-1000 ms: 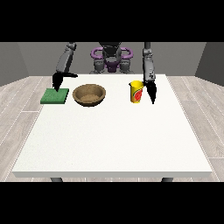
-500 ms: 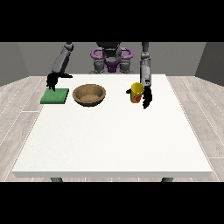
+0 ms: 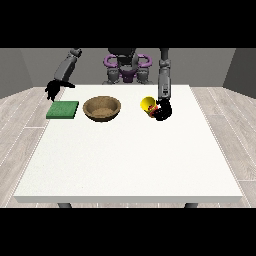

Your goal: Pick the cup and pour the ball into the bowl, then pick the bowl and place it on the pad

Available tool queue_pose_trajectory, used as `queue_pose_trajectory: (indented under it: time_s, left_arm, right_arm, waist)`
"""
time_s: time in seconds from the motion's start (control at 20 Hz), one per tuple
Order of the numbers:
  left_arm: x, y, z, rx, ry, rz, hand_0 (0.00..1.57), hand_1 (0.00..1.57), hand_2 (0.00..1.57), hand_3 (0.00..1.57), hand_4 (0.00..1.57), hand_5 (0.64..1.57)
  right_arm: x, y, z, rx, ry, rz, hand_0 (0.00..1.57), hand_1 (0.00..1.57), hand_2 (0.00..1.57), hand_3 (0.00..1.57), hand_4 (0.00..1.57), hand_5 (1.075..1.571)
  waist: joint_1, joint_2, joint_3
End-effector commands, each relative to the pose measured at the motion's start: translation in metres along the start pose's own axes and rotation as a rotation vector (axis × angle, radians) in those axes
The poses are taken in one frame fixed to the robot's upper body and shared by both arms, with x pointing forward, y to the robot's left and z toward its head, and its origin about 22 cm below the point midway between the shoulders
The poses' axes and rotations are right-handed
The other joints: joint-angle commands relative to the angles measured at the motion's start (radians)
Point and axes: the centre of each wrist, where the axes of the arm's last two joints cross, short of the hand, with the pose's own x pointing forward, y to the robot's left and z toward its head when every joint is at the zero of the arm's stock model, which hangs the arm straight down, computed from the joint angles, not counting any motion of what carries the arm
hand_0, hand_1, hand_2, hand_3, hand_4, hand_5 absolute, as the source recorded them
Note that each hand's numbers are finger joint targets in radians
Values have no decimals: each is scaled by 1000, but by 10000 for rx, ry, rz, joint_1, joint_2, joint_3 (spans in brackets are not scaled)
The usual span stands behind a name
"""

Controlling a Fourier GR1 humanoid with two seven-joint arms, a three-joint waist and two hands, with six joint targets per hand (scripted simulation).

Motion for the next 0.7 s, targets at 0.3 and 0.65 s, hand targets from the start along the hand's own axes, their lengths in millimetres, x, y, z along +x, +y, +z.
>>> queue_pose_trajectory:
  time_s: [0.3,0.65]
  left_arm:
    - [11,-36,-1,-1999,-9,-4791,1414,1414,1571,1571,1236,1552]
    - [13,-64,24,-4346,-536,-7596,1425,1425,1571,1571,1165,1570]
  right_arm:
    - [-27,31,-19,131,1730,-676,0,0,310,251,282,1552]
    - [-43,17,15,-528,2800,-606,0,0,201,146,339,1551]
  waist:
    - [-86,-2072,-139]
    - [462,-3317,-137]
